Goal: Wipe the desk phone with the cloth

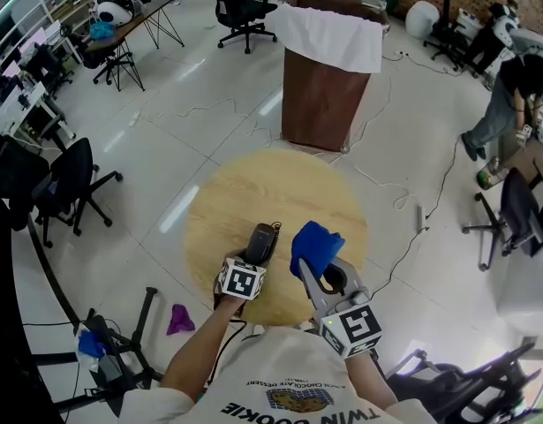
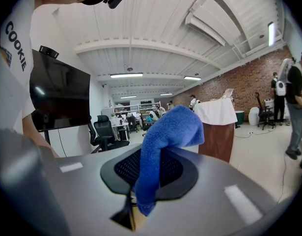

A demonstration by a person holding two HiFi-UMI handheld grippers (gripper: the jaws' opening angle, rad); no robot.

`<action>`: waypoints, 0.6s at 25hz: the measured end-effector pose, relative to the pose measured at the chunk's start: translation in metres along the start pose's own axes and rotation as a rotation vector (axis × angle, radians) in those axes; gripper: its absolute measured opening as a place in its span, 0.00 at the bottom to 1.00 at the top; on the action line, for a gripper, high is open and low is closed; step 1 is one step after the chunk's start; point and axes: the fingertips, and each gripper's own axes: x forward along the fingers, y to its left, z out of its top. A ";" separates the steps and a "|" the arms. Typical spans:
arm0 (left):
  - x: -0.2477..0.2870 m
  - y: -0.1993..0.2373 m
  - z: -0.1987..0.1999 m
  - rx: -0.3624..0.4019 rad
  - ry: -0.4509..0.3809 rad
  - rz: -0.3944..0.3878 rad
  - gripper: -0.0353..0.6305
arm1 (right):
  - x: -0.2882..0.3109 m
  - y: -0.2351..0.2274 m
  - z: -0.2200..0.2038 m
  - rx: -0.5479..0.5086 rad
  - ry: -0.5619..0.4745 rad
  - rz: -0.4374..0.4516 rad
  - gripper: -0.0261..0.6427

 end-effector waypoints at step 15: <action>-0.092 -0.027 0.064 0.049 -0.236 -0.044 0.44 | -0.004 0.022 0.022 -0.030 -0.052 0.040 0.13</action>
